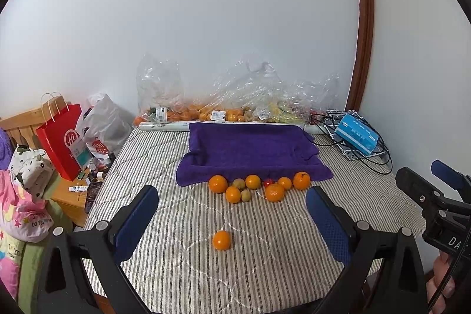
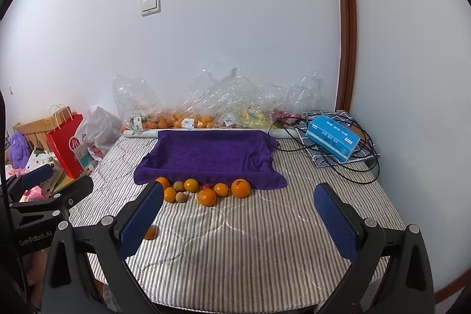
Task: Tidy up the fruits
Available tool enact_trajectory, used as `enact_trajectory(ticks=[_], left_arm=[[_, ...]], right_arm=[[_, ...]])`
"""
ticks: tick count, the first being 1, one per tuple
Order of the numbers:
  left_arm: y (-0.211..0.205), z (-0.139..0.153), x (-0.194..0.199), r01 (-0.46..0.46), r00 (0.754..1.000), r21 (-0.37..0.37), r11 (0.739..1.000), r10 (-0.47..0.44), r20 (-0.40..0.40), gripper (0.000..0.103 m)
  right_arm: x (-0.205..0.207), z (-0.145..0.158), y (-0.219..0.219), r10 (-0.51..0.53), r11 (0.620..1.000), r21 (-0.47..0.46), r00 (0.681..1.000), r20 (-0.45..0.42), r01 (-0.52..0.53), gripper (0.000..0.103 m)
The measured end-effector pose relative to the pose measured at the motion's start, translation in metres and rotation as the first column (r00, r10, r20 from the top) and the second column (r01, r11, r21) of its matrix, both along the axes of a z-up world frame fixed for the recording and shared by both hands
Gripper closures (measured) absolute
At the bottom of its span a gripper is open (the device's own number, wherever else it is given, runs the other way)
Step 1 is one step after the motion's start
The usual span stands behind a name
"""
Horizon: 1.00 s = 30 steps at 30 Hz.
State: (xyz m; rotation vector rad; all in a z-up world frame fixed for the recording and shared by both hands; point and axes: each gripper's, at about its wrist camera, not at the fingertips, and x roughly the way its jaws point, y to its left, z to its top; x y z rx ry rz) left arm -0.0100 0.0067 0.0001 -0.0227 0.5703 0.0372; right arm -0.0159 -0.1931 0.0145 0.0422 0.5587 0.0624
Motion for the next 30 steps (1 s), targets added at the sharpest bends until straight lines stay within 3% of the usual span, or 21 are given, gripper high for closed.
enact_trajectory(ticks=[30], left_arm=[[0.006, -0.006, 0.004, 0.001, 1.000, -0.003, 1.000, -0.001, -0.010, 0.002]], right_arm=[[0.008, -0.012, 0.007, 0.009, 1.000, -0.006, 1.000, -0.008, -0.009, 0.000]])
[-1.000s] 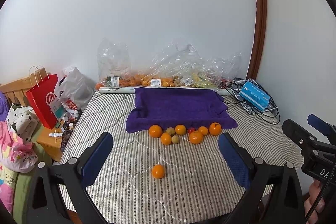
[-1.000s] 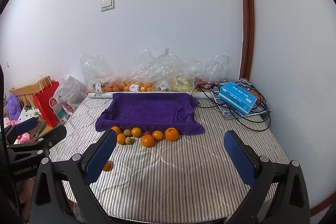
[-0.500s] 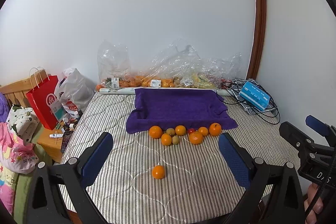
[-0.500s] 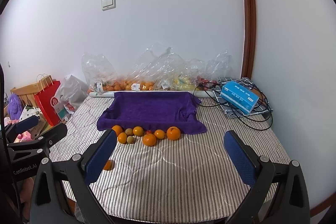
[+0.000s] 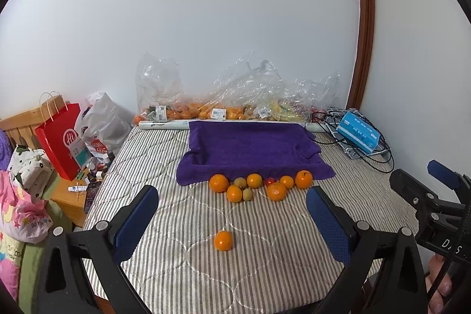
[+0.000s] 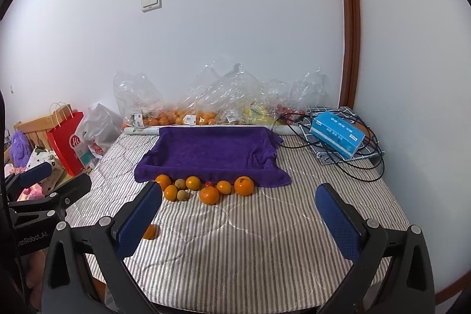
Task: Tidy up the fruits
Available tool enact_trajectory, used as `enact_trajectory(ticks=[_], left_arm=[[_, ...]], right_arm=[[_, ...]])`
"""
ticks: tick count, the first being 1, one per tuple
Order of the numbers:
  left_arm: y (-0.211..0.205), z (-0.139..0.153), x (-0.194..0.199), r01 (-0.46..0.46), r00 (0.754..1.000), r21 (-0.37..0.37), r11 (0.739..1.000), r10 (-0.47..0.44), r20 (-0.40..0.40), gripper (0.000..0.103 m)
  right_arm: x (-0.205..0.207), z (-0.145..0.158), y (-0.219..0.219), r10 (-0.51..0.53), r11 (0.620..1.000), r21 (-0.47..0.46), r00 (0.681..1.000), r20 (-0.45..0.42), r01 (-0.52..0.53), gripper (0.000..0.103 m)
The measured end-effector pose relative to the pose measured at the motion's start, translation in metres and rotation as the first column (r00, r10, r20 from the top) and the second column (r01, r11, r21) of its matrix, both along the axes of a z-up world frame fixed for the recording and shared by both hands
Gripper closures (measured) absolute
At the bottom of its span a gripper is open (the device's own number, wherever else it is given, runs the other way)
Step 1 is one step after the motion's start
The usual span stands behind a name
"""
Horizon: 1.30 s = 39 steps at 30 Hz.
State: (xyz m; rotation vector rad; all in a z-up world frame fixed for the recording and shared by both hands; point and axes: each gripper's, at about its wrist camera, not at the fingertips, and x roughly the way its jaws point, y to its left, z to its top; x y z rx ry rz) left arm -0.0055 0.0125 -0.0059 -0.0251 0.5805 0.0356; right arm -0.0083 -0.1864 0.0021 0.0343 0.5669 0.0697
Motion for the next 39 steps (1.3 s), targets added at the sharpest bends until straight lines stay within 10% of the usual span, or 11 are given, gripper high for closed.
enact_trajectory(ticks=[26, 39], left_arm=[[0.043, -0.131, 0.072, -0.036, 0.953, -0.042, 0.998, 0.022, -0.303, 0.014], [0.022, -0.177, 0.086, 0.031, 0.915, -0.074, 0.997, -0.058, -0.400, 0.050]], right_arm=[[0.098, -0.116, -0.001, 0.035, 0.999, 0.049, 0.957, -0.289, -0.022, 0.002], [0.116, -0.143, -0.013, 0.040, 0.994, 0.107, 0.947, -0.318, -0.006, 0.017]])
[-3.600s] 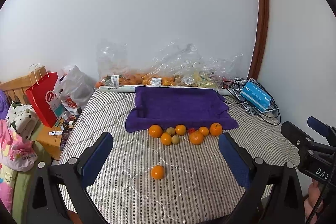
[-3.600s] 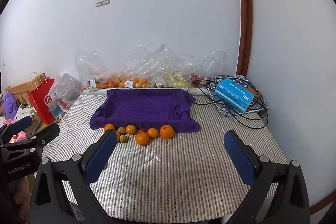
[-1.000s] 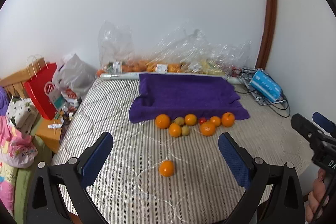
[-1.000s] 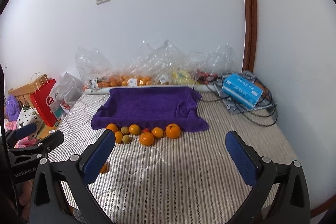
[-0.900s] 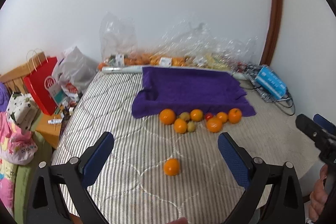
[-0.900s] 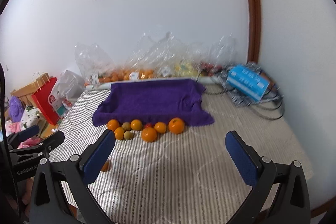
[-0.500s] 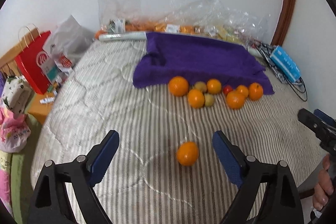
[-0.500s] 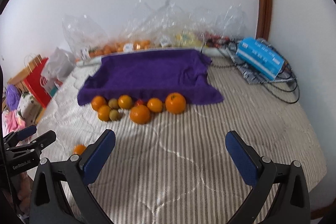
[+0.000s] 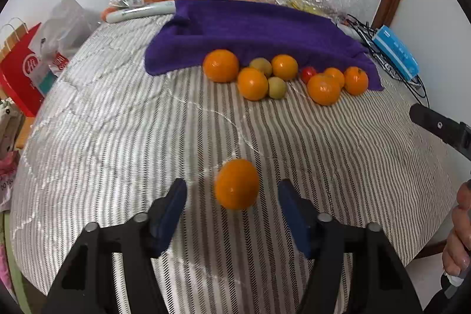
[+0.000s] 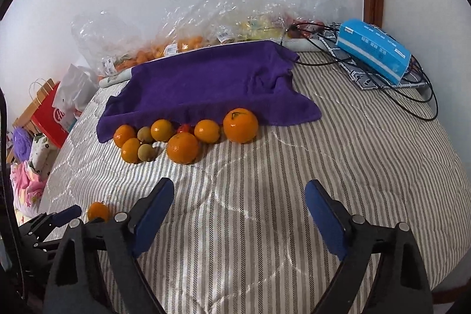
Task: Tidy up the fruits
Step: 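Grasp the lone orange with the left gripper while the right gripper grasps a large stemmed orange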
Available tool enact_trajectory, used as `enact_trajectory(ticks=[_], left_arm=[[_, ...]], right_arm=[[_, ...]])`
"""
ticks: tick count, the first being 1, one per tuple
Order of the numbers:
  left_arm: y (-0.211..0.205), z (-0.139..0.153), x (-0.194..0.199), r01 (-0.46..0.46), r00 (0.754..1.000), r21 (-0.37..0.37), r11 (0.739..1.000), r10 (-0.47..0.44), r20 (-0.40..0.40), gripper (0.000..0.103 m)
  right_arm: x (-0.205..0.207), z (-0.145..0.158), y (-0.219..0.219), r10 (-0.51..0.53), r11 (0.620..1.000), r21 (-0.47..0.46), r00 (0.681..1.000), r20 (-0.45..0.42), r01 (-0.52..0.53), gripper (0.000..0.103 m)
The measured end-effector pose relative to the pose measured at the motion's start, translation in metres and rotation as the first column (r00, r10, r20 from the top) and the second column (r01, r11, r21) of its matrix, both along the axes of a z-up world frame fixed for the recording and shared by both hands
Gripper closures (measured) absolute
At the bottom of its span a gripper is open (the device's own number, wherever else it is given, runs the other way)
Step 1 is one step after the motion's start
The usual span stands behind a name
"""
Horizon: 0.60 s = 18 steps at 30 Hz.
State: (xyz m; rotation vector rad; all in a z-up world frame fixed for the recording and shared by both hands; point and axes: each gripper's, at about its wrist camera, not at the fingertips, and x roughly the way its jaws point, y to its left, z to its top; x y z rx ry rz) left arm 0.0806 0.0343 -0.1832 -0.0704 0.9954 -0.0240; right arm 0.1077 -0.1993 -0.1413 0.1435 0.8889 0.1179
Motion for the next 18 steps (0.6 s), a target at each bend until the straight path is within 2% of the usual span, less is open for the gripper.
enact_trajectory(ticks=[1, 3, 6, 8, 14, 18], left_arm=[[-0.001, -0.002, 0.002, 0.006, 1.000, 0.000, 1.000, -0.006, -0.003, 0.054], [-0.002, -0.007, 0.006, 0.020, 1.000, 0.002, 1.000, -0.020, -0.017, 0.072], [-0.005, -0.008, 0.011, 0.044, 0.999, 0.024, 0.999, -0.044, -0.008, 0.073], [-0.003, -0.007, 0.014, 0.052, 0.999, 0.008, 0.999, -0.052, -0.008, 0.073], [0.012, -0.001, 0.027, 0.019, 1.000, -0.005, 1.000, -0.019, 0.013, 0.073], [0.022, 0.002, 0.042, -0.003, 1.000, -0.018, 1.000, 0.004, 0.020, 0.073]], right_arm=[[0.001, -0.001, 0.000, 0.000, 1.000, 0.001, 1.000, 0.000, 0.000, 0.019], [0.003, -0.003, -0.001, 0.000, 1.000, 0.012, 1.000, -0.004, 0.000, 0.021], [0.006, -0.006, -0.003, 0.001, 1.000, 0.029, 1.000, -0.004, 0.000, 0.025], [0.008, -0.007, -0.003, 0.002, 1.000, 0.028, 1.000, 0.001, -0.002, 0.027], [0.022, -0.011, -0.003, 0.004, 1.000, 0.000, 1.000, 0.017, -0.004, 0.031], [0.034, -0.015, -0.005, 0.002, 1.000, 0.008, 1.000, 0.010, -0.002, 0.039]])
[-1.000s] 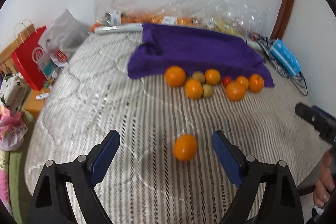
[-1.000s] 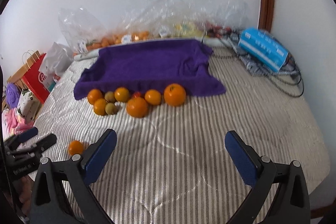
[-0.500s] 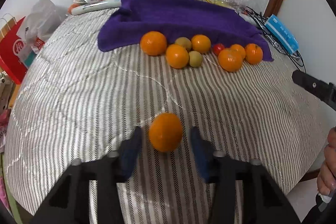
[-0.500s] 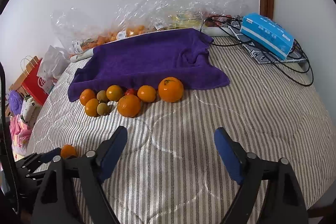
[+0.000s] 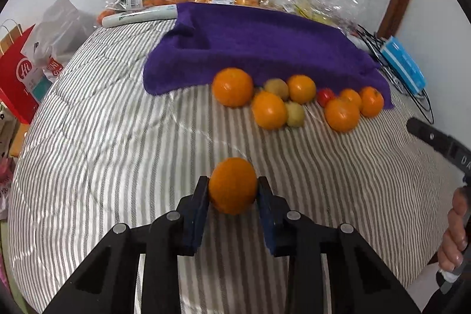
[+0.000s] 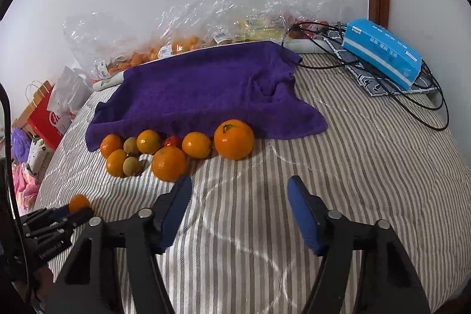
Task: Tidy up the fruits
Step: 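Grasp the lone orange with the left gripper while the right gripper grasps a large stemmed orange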
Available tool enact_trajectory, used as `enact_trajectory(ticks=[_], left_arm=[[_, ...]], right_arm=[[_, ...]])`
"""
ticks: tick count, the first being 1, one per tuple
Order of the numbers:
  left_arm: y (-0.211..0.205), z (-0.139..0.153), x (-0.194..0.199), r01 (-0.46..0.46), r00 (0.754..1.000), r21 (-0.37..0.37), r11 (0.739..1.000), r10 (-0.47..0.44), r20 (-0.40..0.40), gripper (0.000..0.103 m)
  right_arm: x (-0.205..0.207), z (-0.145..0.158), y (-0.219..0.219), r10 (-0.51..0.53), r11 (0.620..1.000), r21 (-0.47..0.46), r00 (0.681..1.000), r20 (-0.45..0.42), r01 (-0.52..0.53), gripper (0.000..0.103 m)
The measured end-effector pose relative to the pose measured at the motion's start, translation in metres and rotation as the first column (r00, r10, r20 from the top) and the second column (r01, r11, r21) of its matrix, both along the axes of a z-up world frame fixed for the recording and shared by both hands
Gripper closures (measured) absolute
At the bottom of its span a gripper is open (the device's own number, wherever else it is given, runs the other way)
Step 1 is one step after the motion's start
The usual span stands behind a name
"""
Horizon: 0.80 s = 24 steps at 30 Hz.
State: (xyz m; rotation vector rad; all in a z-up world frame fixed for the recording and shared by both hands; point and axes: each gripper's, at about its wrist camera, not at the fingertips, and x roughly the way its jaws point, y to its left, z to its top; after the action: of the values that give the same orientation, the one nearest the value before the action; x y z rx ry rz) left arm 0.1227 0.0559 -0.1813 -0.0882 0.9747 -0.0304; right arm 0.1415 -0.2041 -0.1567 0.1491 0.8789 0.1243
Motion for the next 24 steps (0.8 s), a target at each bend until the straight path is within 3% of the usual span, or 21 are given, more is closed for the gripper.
enact_trajectory(ticks=[3, 13, 19, 24], left_arm=[[0.003, 0.003, 0.012, -0.003, 1.000, 0.005, 1.000, 0.003, 0.011, 0.073], [0.010, 0.003, 0.049, -0.004, 1.000, 0.001, 1.000, 0.004, 0.022, 0.072], [0.015, 0.000, 0.055, -0.004, 1.000, -0.003, 1.000, 0.004, 0.016, 0.073], [0.019, -0.002, 0.056, -0.007, 1.000, -0.012, 1.000, 0.007, 0.011, 0.072]], right_arm=[[0.011, -0.004, 0.000, -0.002, 1.000, 0.008, 1.000, 0.005, 0.002, 0.045], [0.049, -0.018, 0.010, 0.030, 0.999, -0.045, 1.000, -0.001, -0.030, 0.047], [0.062, -0.033, 0.017, 0.053, 0.998, -0.034, 0.998, -0.032, -0.054, 0.052], [0.070, -0.044, 0.022, 0.050, 0.995, -0.087, 0.998, -0.048, -0.054, 0.055]])
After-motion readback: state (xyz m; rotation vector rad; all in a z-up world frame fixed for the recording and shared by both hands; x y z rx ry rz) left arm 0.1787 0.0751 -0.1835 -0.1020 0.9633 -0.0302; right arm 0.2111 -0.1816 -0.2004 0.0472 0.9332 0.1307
